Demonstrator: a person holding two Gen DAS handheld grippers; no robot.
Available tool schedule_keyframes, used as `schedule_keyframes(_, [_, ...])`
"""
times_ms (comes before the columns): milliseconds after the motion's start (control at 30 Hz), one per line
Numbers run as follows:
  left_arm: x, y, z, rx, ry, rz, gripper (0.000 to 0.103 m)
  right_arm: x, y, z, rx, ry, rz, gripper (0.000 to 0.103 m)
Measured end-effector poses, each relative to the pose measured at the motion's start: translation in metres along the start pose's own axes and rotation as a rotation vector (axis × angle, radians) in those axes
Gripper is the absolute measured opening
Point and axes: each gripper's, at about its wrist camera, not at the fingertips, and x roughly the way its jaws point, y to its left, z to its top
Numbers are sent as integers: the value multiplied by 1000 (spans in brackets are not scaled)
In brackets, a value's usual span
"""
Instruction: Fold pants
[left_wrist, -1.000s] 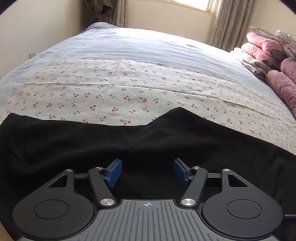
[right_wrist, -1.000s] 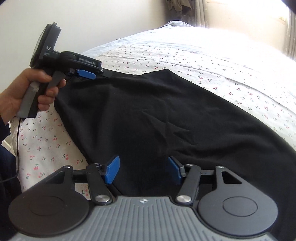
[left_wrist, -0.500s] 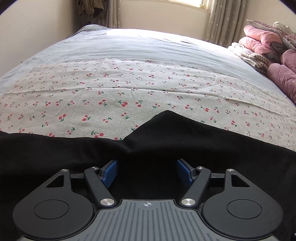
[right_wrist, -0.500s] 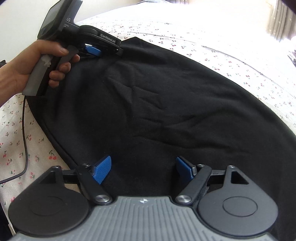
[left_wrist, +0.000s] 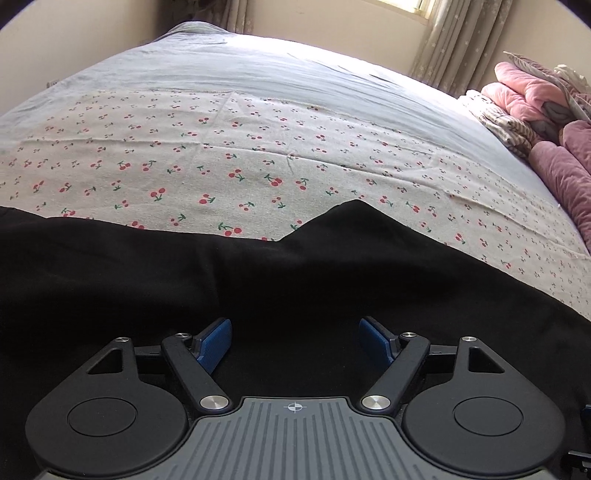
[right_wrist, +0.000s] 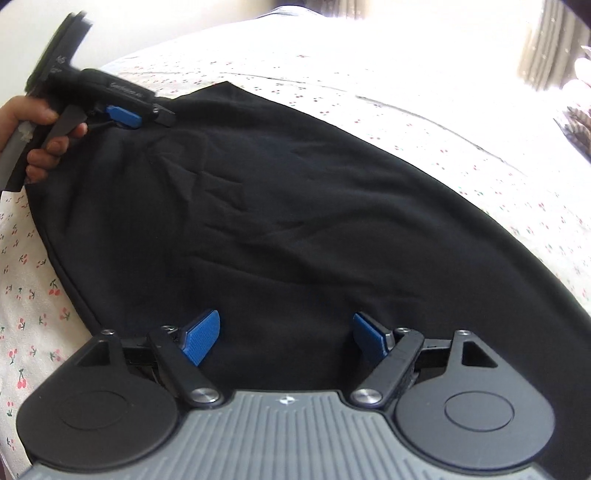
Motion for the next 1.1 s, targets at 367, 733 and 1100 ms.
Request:
schedule_keyframes(367, [-28, 52, -8, -83, -28, 97, 78, -28, -104, -49, 328, -29, -219, 66])
schedule_keyframes(733, [-41, 82, -22, -35, -35, 411, 79, -46, -139, -70, 512, -9, -466, 67])
schedule_keyframes(1100, [-80, 124, -26, -321, -5, 314, 79, -151, -175, -159, 967, -294, -284, 59])
